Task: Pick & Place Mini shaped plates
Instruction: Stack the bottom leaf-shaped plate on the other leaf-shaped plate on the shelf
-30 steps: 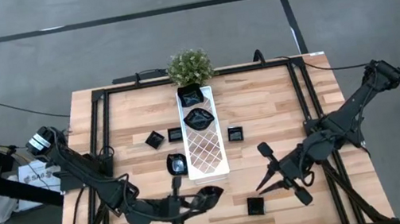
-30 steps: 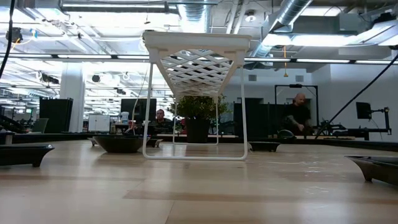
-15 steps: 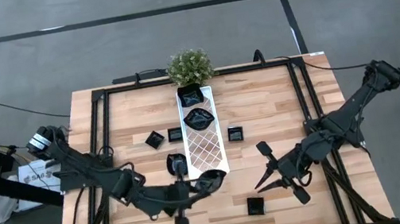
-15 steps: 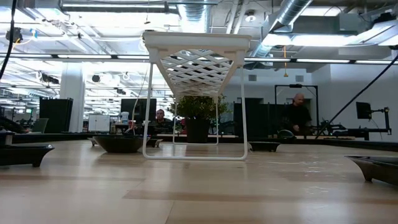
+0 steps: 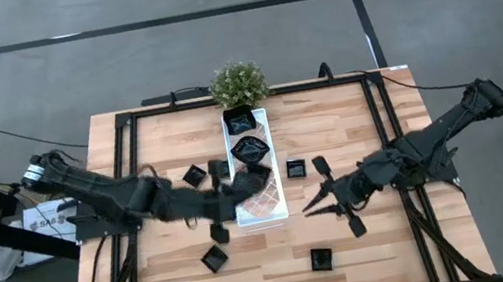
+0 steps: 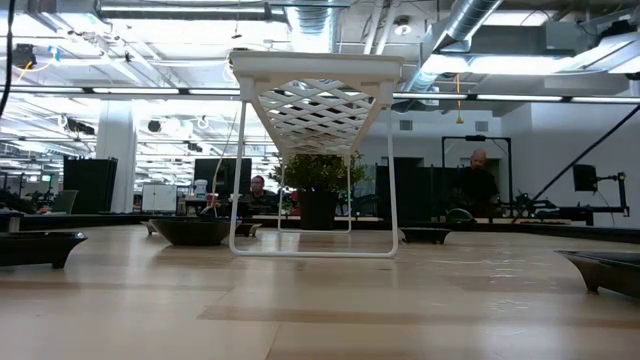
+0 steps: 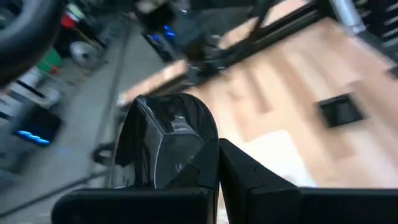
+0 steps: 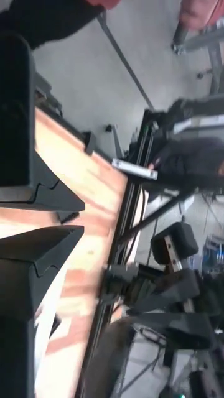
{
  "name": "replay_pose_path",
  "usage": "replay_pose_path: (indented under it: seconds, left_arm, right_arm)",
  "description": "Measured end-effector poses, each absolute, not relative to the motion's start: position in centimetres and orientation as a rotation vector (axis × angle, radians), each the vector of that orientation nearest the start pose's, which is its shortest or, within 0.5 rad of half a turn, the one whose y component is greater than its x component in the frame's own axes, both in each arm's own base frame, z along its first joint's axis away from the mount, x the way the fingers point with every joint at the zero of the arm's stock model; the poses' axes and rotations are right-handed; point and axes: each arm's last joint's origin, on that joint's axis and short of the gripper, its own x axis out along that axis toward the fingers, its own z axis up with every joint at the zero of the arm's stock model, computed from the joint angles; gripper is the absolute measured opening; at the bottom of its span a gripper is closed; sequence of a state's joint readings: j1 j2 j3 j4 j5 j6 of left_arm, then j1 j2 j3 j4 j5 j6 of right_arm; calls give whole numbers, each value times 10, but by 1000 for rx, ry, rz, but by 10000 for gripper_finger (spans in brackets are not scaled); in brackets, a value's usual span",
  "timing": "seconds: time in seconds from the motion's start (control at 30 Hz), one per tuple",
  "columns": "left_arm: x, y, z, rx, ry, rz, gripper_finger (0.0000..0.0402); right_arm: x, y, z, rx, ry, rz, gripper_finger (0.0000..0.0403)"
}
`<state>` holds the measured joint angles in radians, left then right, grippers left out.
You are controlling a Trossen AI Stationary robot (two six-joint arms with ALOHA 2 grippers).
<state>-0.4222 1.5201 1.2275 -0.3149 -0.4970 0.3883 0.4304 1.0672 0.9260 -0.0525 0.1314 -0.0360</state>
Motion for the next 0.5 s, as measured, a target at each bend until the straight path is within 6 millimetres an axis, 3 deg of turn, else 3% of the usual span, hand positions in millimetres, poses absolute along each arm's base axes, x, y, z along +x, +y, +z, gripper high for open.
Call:
replay_pose_path:
  seconds: [0.2, 0.5]
  left_arm:
    - [309, -79, 305, 719, 574, -70, 8]
    - [312, -33, 283, 903, 644, -101, 8]
  right_arm:
    - [226, 75, 341, -85, 184, 208, 42]
    - [235, 42, 341, -77, 190, 66, 42]
